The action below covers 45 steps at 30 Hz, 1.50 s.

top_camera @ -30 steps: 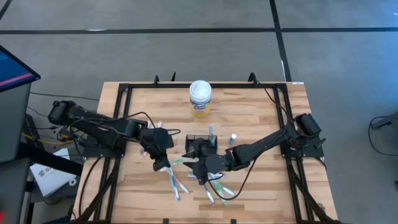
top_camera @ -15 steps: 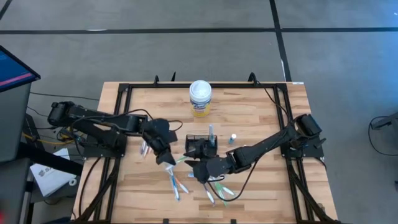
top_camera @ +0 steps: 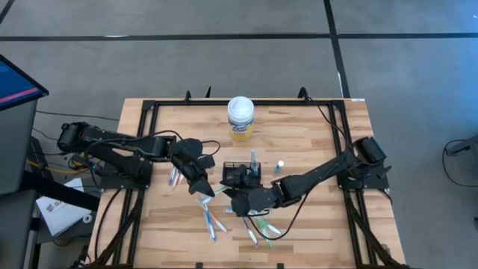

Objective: Pick & Place toothbrushing station
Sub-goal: Put the top right green toothbrush into the black mesh organizer

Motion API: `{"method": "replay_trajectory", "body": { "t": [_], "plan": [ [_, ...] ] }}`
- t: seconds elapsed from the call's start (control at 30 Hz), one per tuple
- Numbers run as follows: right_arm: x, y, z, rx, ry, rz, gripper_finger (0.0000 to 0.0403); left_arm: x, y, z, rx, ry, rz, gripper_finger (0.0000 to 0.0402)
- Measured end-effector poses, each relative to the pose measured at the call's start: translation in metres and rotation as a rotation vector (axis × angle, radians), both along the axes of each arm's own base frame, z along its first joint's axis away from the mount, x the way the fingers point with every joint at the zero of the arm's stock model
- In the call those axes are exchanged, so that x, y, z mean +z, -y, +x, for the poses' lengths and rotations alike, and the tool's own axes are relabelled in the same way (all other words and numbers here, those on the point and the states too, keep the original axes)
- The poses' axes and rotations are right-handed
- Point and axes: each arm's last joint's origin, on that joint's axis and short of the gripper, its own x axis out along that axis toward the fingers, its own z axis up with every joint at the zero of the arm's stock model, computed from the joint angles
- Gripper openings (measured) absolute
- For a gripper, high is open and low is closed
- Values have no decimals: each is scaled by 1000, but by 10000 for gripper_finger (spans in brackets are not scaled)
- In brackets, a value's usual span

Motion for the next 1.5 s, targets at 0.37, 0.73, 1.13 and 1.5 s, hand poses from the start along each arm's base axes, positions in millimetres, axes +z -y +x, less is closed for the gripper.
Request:
{"method": "replay_trajectory", "body": {
  "t": [0.37, 0.73, 1.13, 1.5],
  "plan": [
    [0, 0, 0, 0, -2, -7, 81, 1, -9, 2, 34, 19, -1, 6],
    [-1, 0, 0, -15, 4, 50, 15, 4, -11, 4, 29, 87, 52, 40],
    [-2, -6, -3, 1, -2, 113, 15, 19, -11, -5, -38, 254, 165, 47],
    [3, -3, -9, -64, 6, 301, 15, 49, -14, -34, -1, 508, 414, 47]
  ]
}}
